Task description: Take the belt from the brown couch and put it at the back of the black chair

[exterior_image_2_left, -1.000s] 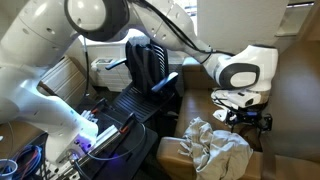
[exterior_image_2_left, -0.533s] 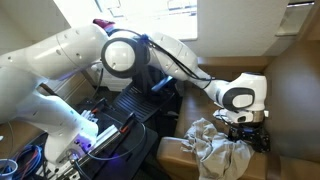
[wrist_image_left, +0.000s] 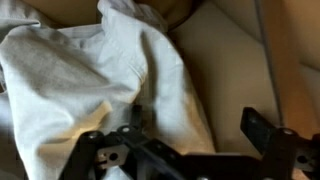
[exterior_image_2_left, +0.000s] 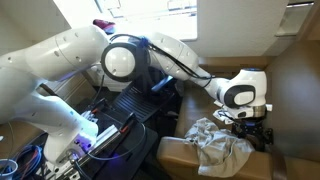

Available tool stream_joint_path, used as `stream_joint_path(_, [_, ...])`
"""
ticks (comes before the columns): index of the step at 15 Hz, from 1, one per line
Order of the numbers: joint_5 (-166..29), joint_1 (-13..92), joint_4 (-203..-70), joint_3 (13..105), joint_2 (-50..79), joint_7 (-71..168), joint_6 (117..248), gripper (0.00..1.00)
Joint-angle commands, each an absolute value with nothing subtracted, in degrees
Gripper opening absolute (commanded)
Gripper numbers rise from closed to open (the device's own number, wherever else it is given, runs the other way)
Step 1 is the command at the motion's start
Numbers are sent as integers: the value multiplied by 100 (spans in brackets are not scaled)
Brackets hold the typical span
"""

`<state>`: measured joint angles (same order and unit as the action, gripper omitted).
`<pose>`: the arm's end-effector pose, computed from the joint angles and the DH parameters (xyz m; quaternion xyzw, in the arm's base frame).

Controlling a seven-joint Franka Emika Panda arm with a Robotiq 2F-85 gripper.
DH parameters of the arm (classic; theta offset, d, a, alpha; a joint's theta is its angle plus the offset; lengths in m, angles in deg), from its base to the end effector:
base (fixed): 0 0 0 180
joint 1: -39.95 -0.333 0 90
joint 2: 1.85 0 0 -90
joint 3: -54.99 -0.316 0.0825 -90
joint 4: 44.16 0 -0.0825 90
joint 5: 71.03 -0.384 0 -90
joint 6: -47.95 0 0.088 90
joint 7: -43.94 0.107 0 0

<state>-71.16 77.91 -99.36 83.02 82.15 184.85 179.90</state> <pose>0.4179 -0.6092 -0.0146 -0.0317 -0.9688 0.1481 0.1961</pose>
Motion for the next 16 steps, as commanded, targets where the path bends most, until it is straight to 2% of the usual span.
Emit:
stream_joint_path(1, [-6984, 7520, -10895, 8165, 7446, 17562, 18845, 100])
stream_joint_path(5, [-6631, 7274, -11598, 8365, 6968, 16596, 19684, 100])
stream_joint_path(6, [-6823, 7382, -10876, 8346, 7390, 17023, 19250, 100])
stream_joint_path(10, [-6822, 7383, -10925, 8418, 7447, 17122, 19353, 100])
stream_joint_path(16, [-6823, 7241, -10409, 9766, 8719, 19263, 19527, 100])
